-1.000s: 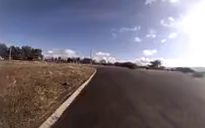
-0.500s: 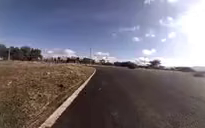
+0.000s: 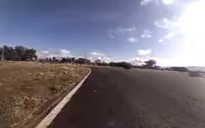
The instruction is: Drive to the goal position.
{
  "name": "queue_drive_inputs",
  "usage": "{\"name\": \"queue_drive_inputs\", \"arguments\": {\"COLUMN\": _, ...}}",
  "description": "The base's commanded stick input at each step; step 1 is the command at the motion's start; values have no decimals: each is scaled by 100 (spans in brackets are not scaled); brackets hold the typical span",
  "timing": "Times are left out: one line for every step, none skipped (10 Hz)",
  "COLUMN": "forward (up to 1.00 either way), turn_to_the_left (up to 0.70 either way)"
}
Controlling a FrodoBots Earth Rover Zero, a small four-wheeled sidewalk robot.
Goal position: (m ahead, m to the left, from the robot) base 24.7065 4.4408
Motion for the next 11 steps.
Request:
{"name": "queue_drive_inputs", "arguments": {"forward": 45, "turn_to_the_left": 0}}
{"name": "queue_drive_inputs", "arguments": {"forward": 45, "turn_to_the_left": 0}}
{"name": "queue_drive_inputs", "arguments": {"forward": 45, "turn_to_the_left": 0}}
{"name": "queue_drive_inputs", "arguments": {"forward": 45, "turn_to_the_left": 0}}
{"name": "queue_drive_inputs", "arguments": {"forward": 45, "turn_to_the_left": 0}}
{"name": "queue_drive_inputs", "arguments": {"forward": 45, "turn_to_the_left": 0}}
{"name": "queue_drive_inputs", "arguments": {"forward": 45, "turn_to_the_left": 0}}
{"name": "queue_drive_inputs", "arguments": {"forward": 45, "turn_to_the_left": 0}}
{"name": "queue_drive_inputs", "arguments": {"forward": 45, "turn_to_the_left": 0}}
{"name": "queue_drive_inputs", "arguments": {"forward": 45, "turn_to_the_left": 0}}
{"name": "queue_drive_inputs", "arguments": {"forward": 45, "turn_to_the_left": 0}}
